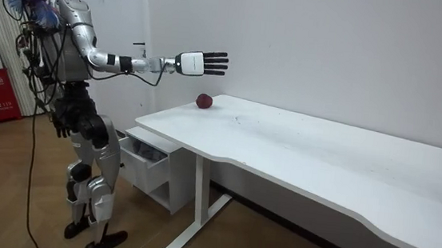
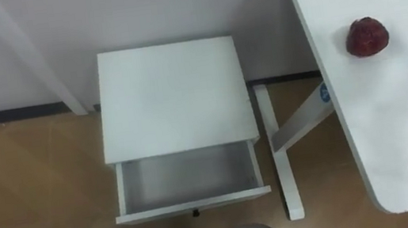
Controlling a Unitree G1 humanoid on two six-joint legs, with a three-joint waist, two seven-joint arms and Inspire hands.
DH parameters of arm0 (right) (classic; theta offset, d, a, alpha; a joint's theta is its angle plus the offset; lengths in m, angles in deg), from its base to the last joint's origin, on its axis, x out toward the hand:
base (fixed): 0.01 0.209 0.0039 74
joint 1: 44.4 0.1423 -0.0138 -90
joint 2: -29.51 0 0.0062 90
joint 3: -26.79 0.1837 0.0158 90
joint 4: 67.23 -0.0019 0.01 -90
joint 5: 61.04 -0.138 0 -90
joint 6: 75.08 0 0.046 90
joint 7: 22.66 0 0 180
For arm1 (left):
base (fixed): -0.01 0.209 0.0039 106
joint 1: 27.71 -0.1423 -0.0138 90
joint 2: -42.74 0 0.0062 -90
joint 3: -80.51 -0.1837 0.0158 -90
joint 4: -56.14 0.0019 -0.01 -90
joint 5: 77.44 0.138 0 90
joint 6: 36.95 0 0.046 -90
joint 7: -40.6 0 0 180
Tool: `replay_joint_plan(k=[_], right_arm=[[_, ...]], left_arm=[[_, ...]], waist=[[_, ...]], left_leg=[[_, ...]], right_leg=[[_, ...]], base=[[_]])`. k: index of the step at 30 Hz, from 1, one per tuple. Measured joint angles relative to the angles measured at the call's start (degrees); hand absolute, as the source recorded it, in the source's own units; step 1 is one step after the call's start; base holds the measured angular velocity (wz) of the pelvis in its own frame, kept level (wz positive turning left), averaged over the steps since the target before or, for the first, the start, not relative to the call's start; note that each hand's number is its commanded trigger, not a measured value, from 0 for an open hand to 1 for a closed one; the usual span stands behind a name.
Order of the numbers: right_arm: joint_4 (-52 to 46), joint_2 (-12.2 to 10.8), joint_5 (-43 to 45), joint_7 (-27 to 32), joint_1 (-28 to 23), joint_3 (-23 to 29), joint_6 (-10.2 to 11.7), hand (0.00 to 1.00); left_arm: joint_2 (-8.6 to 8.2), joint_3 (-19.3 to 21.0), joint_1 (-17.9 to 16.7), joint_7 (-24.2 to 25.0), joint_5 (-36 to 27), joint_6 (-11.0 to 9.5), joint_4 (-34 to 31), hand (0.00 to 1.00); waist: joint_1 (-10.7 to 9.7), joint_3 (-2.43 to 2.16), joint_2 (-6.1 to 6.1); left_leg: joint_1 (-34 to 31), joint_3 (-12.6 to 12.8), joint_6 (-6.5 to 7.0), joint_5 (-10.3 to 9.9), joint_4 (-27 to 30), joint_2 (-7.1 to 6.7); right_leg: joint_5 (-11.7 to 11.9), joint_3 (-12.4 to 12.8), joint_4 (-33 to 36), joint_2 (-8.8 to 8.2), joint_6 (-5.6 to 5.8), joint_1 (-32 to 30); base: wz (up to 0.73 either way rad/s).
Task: Put apple and close drawer
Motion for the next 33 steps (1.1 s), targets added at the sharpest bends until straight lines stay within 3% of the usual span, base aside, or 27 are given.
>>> replay_joint_plan(k=[5, 12, 14, 20, 33], right_arm=[[0.01, 0.0, 2.29, -6.24, 0.31, -0.52, -1.13, 0.0], [2.97, 0.13, 4.87, -10.11, 1.27, -1.36, -2.25, 0.0], [7.29, 1.43, 5.01, -12.08, 2.59, -3.13, -2.38, 0.0], [11.87, 2.3, 5.3, -15.46, 2.77, -5.43, -2.85, 0.0], [17.28, 2.31, 6.59, -17.73, 2.65, -7.14, -2.97, 0.0]], left_arm=[[0.07, 0.0, -0.64, 0.33, 0.47, 0.56, -0.01, 0.0], [0.08, -0.01, -1.07, 0.35, 1.13, 1.01, 0.0, 0.0], [0.09, -0.02, -1.07, 0.45, 1.01, 1.2, 0.04, 0.0], [0.33, -1.0, -1.05, 1.05, 1.0, 1.16, 1.36, 0.0], [0.43, -0.99, -1.0, 0.99, 1.02, 1.1, 1.76, 0.0]], waist=[[0.44, -0.02, -0.04], [1.33, -0.15, -0.26], [1.4, -0.14, -0.25], [1.62, -0.05, 0.02], [1.65, -0.17, 0.14]], left_leg=[[0.04, -0.63, -0.01, 0.01, 0.42, -0.01], [0.1, -0.76, -0.01, 0.01, 1.02, -0.02], [0.16, -0.82, -0.01, 0.0, 1.13, -0.04], [0.57, -1.01, -0.03, -0.01, 1.26, -0.06], [0.54, -1.02, -0.02, -0.01, 1.53, -0.09]], right_leg=[[0.0, -0.95, 0.02, -0.15, 0.0, 0.68], [0.0, -1.51, 0.03, -0.3, 0.0, 1.23], [0.0, -1.56, 0.01, -0.32, 0.0, 1.64], [0.01, -1.82, 0.06, -0.32, -0.02, 2.23], [0.01, -1.84, 0.05, -0.35, -0.02, 2.29]], base=[[0.11], [0.03], [0.02], [0.02], [0.0]])
